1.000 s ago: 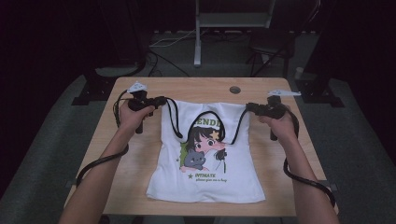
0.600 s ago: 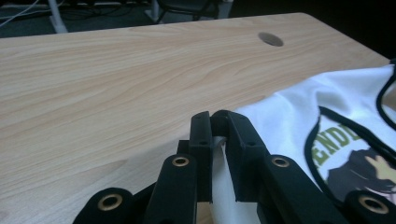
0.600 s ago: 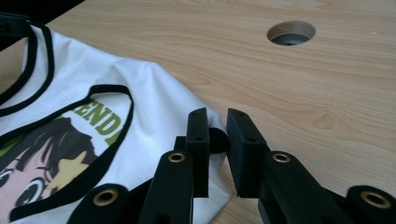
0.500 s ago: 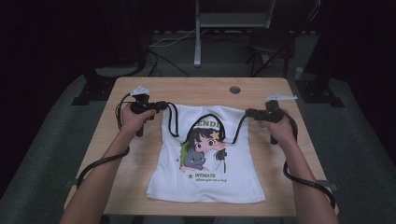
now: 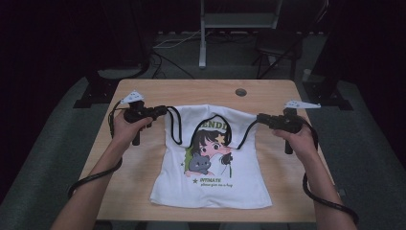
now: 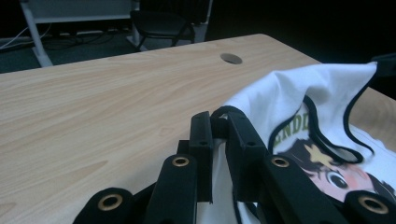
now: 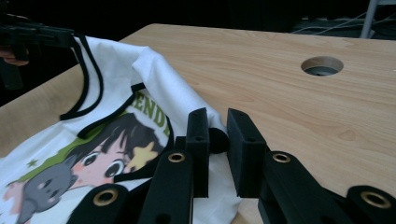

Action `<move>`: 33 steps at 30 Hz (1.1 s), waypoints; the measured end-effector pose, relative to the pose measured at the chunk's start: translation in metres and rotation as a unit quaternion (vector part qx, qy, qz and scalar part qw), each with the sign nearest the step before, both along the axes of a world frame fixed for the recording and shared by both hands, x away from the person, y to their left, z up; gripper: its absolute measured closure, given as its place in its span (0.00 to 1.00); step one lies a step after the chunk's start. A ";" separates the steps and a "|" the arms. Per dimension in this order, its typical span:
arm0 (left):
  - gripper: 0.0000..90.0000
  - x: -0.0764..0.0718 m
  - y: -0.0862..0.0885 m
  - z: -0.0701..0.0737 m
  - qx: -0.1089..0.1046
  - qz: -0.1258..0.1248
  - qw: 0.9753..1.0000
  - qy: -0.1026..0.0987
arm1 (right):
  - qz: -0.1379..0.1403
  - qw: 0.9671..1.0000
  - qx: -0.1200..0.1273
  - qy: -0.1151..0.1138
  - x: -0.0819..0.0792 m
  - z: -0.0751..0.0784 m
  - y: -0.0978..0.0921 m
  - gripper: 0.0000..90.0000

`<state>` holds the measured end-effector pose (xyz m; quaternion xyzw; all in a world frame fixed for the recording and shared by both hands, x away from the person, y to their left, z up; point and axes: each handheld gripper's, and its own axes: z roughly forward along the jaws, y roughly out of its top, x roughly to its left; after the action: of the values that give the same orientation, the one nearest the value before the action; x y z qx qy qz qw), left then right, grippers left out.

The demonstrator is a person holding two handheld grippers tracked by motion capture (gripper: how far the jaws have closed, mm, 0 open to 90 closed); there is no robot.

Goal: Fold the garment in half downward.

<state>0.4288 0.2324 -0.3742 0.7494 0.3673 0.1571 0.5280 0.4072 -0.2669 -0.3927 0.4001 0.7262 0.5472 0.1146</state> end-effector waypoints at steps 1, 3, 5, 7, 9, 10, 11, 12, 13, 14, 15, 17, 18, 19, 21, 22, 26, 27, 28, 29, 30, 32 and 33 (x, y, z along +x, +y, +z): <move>0.90 -0.003 0.000 0.001 0.002 -0.003 1.000 -0.001 | 0.003 1.000 0.000 0.000 -0.003 0.000 -0.001 0.89; 0.90 -0.009 -0.001 0.002 0.012 -0.007 1.000 -0.007 | 0.005 1.000 0.004 -0.001 -0.009 0.000 -0.002 0.89; 0.90 -0.015 -0.001 0.003 0.013 -0.011 1.000 -0.012 | 0.007 1.000 0.003 -0.003 -0.013 0.001 -0.003 0.89; 0.90 -0.022 -0.001 0.005 0.019 -0.017 1.000 -0.015 | 0.010 1.000 0.003 -0.005 -0.020 0.001 -0.004 0.89; 0.90 -0.028 0.000 0.005 0.023 -0.022 0.999 -0.017 | 0.014 1.000 0.003 -0.007 -0.026 0.001 -0.005 0.89; 0.90 -0.032 0.000 0.005 0.025 -0.025 0.999 -0.018 | 0.015 1.000 0.001 -0.008 -0.029 0.000 -0.006 0.89; 0.90 -0.036 0.001 0.005 0.026 -0.027 0.999 -0.018 | 0.016 1.000 0.002 -0.008 -0.033 0.000 -0.007 0.89; 0.90 -0.039 0.002 0.004 0.028 -0.030 0.999 -0.019 | 0.018 1.000 0.004 -0.010 -0.036 0.000 -0.008 0.89; 0.90 -0.043 0.003 0.003 0.028 -0.031 0.999 -0.020 | 0.020 1.000 0.006 -0.011 -0.041 0.001 -0.009 0.89; 0.90 -0.047 0.004 0.002 0.029 -0.033 0.999 -0.020 | 0.023 1.000 0.004 -0.013 -0.045 0.001 -0.009 0.89; 0.90 -0.053 0.005 0.001 0.032 -0.036 0.999 -0.019 | 0.026 1.000 0.002 -0.014 -0.049 0.001 -0.009 0.89; 0.90 -0.060 0.006 -0.002 0.039 -0.041 0.998 -0.018 | 0.035 0.999 -0.005 -0.018 -0.059 0.000 -0.009 0.89; 0.90 -0.065 0.006 -0.005 0.043 -0.045 0.998 -0.014 | 0.037 0.999 -0.006 -0.019 -0.062 -0.001 -0.009 0.89; 0.90 -0.069 0.006 -0.007 0.049 -0.050 0.997 -0.012 | 0.040 0.999 -0.012 -0.017 -0.067 -0.002 -0.009 0.89; 0.90 -0.074 0.006 -0.011 0.057 -0.055 0.997 -0.008 | 0.046 0.999 -0.023 -0.013 -0.074 -0.007 -0.007 0.88; 0.90 -0.077 0.006 -0.013 0.057 -0.056 0.997 -0.003 | 0.049 0.998 -0.030 -0.012 -0.077 -0.010 -0.007 0.88; 0.90 -0.087 0.006 -0.024 0.070 -0.067 0.995 0.015 | 0.060 0.997 -0.047 0.000 -0.088 -0.022 -0.003 0.88; 0.90 -0.089 0.005 -0.027 0.076 -0.071 0.994 0.020 | 0.063 0.997 -0.052 0.004 -0.090 -0.026 -0.003 0.88; 0.90 -0.091 0.005 -0.031 0.084 -0.074 0.993 0.024 | 0.065 0.996 -0.061 0.008 -0.092 -0.029 -0.002 0.88; 0.90 -0.093 0.004 -0.033 0.090 -0.076 0.993 0.027 | 0.066 0.995 -0.068 0.011 -0.094 -0.032 -0.001 0.88; 0.90 -0.094 0.004 -0.036 0.094 -0.077 0.992 0.030 | 0.066 0.995 -0.072 0.015 -0.095 -0.035 -0.001 0.88; 0.90 -0.097 0.004 -0.039 0.094 -0.080 0.992 0.035 | 0.067 0.995 -0.076 0.019 -0.098 -0.040 0.000 0.88; 0.90 -0.097 0.004 -0.040 0.095 -0.082 0.991 0.036 | 0.068 0.994 -0.078 0.019 -0.099 -0.042 0.001 0.88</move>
<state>0.3317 0.2365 -0.4141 0.8292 0.3069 0.1202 0.4514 0.3083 -0.2660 -0.4345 0.3501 0.7943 0.4876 0.0942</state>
